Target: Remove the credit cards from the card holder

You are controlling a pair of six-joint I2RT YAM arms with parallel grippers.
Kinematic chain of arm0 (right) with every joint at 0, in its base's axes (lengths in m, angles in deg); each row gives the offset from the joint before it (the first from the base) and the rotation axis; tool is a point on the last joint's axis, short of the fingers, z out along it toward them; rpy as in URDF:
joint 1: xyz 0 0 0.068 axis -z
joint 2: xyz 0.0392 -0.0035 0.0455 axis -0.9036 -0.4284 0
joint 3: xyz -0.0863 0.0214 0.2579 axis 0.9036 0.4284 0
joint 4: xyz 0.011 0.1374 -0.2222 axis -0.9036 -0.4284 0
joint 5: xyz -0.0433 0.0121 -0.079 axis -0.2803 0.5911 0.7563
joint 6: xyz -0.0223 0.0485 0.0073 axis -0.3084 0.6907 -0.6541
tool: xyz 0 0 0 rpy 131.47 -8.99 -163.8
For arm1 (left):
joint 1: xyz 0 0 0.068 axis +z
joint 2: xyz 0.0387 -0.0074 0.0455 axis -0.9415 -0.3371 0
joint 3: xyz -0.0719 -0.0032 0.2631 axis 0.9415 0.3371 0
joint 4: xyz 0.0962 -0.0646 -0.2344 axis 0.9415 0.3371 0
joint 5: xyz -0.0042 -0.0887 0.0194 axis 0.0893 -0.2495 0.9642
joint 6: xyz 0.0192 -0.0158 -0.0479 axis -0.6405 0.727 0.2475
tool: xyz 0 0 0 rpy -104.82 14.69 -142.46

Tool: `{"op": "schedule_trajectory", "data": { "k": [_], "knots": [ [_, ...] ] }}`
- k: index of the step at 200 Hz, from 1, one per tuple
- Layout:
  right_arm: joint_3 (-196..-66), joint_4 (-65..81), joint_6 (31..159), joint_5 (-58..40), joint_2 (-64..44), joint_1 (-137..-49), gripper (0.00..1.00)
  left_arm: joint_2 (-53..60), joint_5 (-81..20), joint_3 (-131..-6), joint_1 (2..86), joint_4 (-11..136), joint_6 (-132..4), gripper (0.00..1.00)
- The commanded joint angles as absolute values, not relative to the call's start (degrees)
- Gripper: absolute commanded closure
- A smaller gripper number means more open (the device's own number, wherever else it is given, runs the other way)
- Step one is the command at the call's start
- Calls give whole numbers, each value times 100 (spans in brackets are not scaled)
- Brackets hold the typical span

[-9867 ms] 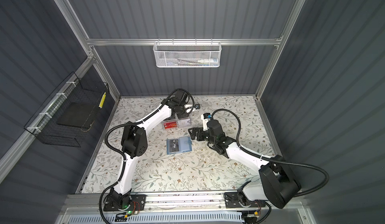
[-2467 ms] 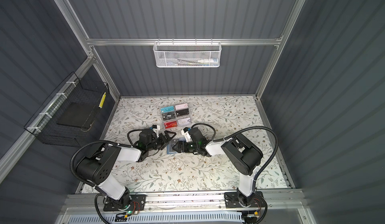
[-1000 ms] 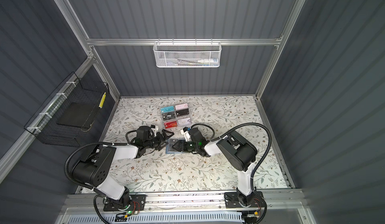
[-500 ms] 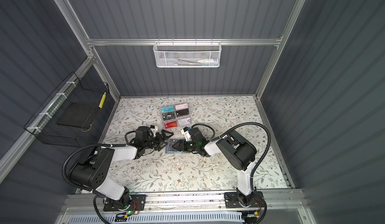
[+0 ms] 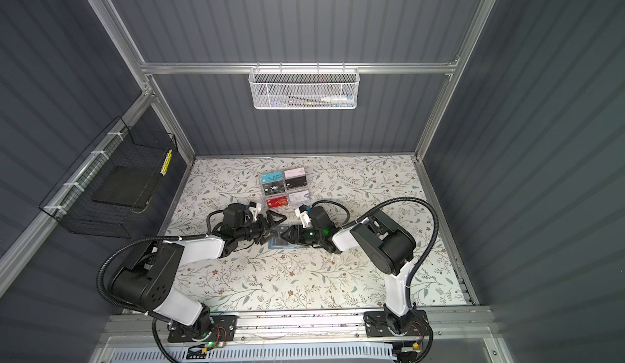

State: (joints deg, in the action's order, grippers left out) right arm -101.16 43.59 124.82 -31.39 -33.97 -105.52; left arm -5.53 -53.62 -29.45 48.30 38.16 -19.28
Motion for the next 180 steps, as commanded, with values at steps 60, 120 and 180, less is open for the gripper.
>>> {"op": "schedule_trajectory", "data": {
  "k": [60,120,180],
  "knots": [
    [-10100,4364,12572,-3198,-3610,-10522,51,-1004,-5410,-2590,4852,3172,-1795,0],
    [-10143,4368,12579,-3205,-3692,-10515,53,-718,-5411,-2505,4986,3510,-2016,0],
    [-10179,4394,12635,-3232,-3777,-10515,53,-799,-5467,-2517,5000,3530,-2076,0]
  ]
}}
